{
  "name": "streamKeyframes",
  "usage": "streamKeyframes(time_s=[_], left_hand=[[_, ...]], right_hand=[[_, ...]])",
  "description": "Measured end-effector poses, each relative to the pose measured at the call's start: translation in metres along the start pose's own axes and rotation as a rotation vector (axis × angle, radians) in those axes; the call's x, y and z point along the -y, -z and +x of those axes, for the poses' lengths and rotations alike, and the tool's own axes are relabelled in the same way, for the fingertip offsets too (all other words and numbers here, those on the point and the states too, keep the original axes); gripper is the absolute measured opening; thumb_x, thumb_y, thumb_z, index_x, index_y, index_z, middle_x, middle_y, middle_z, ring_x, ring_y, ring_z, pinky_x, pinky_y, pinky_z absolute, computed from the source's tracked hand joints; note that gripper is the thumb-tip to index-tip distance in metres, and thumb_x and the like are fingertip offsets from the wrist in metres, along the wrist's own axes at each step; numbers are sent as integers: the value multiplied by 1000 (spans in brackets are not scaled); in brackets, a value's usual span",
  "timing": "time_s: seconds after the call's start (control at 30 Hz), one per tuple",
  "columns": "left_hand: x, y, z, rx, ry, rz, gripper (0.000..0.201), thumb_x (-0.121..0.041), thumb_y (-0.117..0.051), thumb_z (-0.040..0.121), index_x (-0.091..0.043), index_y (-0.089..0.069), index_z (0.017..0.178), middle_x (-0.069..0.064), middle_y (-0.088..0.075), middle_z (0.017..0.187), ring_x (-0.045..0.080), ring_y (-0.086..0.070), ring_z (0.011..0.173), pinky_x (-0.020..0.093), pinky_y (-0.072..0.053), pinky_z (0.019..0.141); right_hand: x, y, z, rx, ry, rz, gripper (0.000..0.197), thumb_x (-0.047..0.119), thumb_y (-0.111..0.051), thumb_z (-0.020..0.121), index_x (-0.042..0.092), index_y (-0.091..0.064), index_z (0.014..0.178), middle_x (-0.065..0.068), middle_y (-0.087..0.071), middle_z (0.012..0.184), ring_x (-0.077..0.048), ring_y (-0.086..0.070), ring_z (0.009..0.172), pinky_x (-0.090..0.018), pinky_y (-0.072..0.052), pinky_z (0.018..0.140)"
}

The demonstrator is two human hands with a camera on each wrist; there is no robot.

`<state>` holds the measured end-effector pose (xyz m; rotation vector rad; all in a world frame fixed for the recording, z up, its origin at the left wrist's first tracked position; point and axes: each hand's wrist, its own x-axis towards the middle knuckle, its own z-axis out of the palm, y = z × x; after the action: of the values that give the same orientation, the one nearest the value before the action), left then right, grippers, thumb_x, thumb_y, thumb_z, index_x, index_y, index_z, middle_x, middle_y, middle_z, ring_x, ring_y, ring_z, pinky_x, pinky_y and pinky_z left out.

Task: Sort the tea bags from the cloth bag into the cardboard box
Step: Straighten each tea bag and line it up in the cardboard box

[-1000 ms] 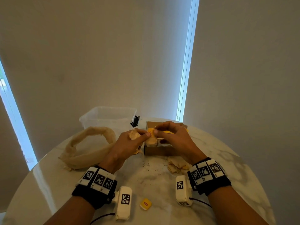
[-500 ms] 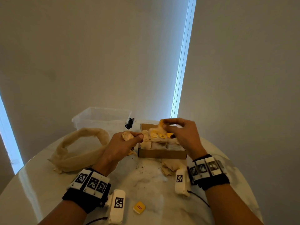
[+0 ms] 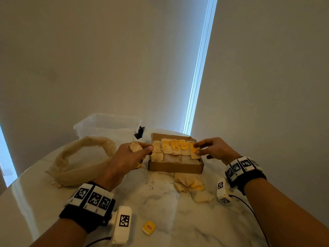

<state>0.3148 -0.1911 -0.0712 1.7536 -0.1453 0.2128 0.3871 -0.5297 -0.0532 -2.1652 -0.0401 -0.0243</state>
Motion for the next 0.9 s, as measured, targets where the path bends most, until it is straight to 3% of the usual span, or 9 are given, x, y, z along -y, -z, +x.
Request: streamKeyframes(time_s=[0.23, 0.53, 0.67, 0.77, 0.83, 0.9], left_hand=[[2, 1, 1, 26, 7, 13, 13, -33, -70, 100, -23, -78, 106, -12, -69, 59, -1, -63, 52, 13, -49, 49], [6, 1, 3, 25, 19, -36, 13, -34, -71, 100, -25, -79, 99, -7, -69, 62, 8, -62, 60, 18, -52, 52], [4, -2, 1, 21, 105, -100, 30, -46, -68, 100, -20, -82, 98, -3, -74, 76, 14, -65, 74, 23, -54, 59], [4, -3, 2, 0, 152, -185, 35, -50, -66, 100, -20, -83, 100, 0, -78, 90, 14, -67, 80, 22, -53, 57], [5, -4, 3, -5, 175, -247, 37, -50, -64, 101, -19, -83, 101, 0, -77, 90, 15, -66, 78, 24, -51, 55], [6, -4, 3, -8, 186, -318, 40, -50, -61, 103, -17, -83, 100, 1, -77, 89, 15, -64, 75, 26, -49, 56]], right_hand=[[0, -9, 9, -30, 14, -88, 31, 6, -88, 84, 24, -83, 108, 7, -74, 115, -16, -65, 106, -28, -51, 71], [0, -7, 1, -19, -5, -63, 30, 12, -89, 84, 25, -82, 110, 2, -70, 120, -15, -62, 107, -26, -50, 71], [9, -10, -7, -35, 5, -136, 30, 11, -88, 84, 21, -82, 112, -1, -68, 119, -11, -61, 98, -23, -49, 68], [35, -18, -22, -141, 163, -30, 21, 17, -87, 87, 25, -82, 106, -1, -75, 112, -15, -69, 99, -24, -48, 71], [63, -36, -39, -60, 247, 49, 21, 25, -87, 88, 30, -82, 107, 5, -78, 106, -16, -73, 98, -25, -54, 71], [90, -63, -58, 135, 273, 65, 27, 33, -85, 88, 32, -78, 114, 10, -79, 106, -13, -76, 96, -24, -61, 73]])
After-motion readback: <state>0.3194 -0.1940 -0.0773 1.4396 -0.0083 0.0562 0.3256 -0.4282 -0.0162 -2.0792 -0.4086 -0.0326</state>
